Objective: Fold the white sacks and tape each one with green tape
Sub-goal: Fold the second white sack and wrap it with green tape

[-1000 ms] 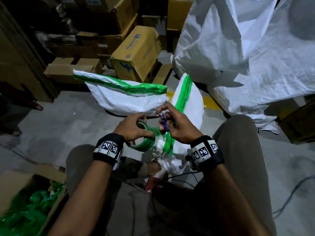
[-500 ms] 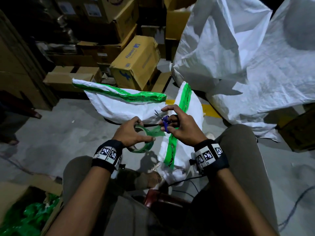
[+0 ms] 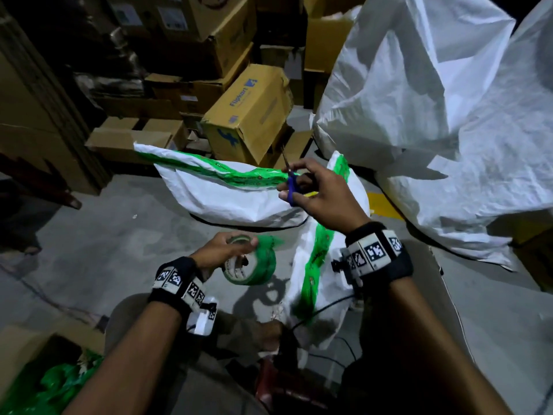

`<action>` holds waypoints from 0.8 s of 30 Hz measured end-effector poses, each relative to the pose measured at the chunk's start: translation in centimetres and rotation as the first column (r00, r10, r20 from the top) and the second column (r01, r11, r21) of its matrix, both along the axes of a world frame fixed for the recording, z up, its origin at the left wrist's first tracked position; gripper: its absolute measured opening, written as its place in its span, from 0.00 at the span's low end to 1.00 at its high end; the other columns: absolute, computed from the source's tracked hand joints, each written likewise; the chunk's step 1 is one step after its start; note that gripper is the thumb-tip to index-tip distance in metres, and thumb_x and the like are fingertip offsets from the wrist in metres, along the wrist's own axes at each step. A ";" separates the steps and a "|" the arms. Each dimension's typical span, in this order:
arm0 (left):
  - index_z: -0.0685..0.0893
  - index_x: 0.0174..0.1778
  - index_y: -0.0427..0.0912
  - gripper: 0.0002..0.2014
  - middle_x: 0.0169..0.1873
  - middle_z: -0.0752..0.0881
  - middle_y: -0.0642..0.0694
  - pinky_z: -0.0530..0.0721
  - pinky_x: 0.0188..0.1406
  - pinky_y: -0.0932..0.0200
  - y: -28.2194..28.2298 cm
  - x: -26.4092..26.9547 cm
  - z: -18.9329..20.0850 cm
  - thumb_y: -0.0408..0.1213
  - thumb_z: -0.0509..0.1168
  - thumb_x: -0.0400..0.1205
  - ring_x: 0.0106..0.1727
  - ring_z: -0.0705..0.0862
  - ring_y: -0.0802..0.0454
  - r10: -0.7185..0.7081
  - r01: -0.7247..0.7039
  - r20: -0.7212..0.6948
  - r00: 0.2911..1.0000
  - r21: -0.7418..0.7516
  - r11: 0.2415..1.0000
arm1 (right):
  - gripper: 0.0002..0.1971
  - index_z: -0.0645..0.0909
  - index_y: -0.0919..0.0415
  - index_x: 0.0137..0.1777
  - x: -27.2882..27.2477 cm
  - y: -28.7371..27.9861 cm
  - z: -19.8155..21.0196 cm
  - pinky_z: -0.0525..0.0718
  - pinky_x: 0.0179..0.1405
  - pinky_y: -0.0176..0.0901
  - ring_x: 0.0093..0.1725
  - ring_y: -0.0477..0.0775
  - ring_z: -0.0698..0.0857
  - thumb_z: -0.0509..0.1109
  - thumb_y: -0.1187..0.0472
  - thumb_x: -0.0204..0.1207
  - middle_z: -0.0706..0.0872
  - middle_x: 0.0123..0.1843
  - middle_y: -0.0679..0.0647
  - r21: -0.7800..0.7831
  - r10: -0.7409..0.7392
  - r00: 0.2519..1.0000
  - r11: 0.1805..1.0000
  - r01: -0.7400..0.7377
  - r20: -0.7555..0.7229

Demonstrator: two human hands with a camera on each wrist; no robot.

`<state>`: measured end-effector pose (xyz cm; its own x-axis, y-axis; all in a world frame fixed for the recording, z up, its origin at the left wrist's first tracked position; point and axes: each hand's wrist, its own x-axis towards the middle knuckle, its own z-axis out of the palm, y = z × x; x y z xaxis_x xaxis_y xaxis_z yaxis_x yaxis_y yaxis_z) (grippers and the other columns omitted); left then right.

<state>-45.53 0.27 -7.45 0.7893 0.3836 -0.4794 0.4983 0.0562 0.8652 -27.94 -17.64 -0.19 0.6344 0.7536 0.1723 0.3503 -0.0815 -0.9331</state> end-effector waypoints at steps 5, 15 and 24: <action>0.89 0.57 0.36 0.47 0.35 0.80 0.41 0.83 0.23 0.55 1.9 1.8 -2.1 0.68 0.85 0.50 0.32 0.84 0.49 0.195 -0.198 -0.037 0.980 -0.138 0.970 | 0.24 0.71 0.45 0.54 5.1 4.5 -1.3 0.86 0.46 0.58 0.40 0.55 0.89 0.84 0.50 0.69 0.89 0.40 0.49 -0.258 0.025 0.995 0.966 0.000 0.092; 0.85 0.46 0.34 0.06 0.39 0.87 0.39 0.93 0.34 0.47 14.7 18.2 -1.9 0.32 0.75 0.78 0.39 0.88 0.45 0.606 -0.600 -0.047 0.794 -0.219 0.769 | 0.18 0.73 0.49 0.45 12.8 6.8 -10.2 0.82 0.45 0.50 0.52 0.56 0.88 0.81 0.49 0.68 0.92 0.44 0.47 -0.351 -0.346 0.920 0.851 0.390 0.181; 0.79 0.58 0.41 0.07 0.74 0.78 0.38 0.88 0.34 0.53 28.9 35.6 -5.4 0.37 0.56 0.92 0.77 0.77 0.42 0.638 -0.639 -0.100 0.763 -0.262 0.723 | 0.18 0.75 0.45 0.44 16.7 8.8 -10.4 0.79 0.36 0.46 0.42 0.50 0.85 0.83 0.48 0.67 0.85 0.39 0.40 -0.352 -0.287 0.924 0.863 0.364 0.253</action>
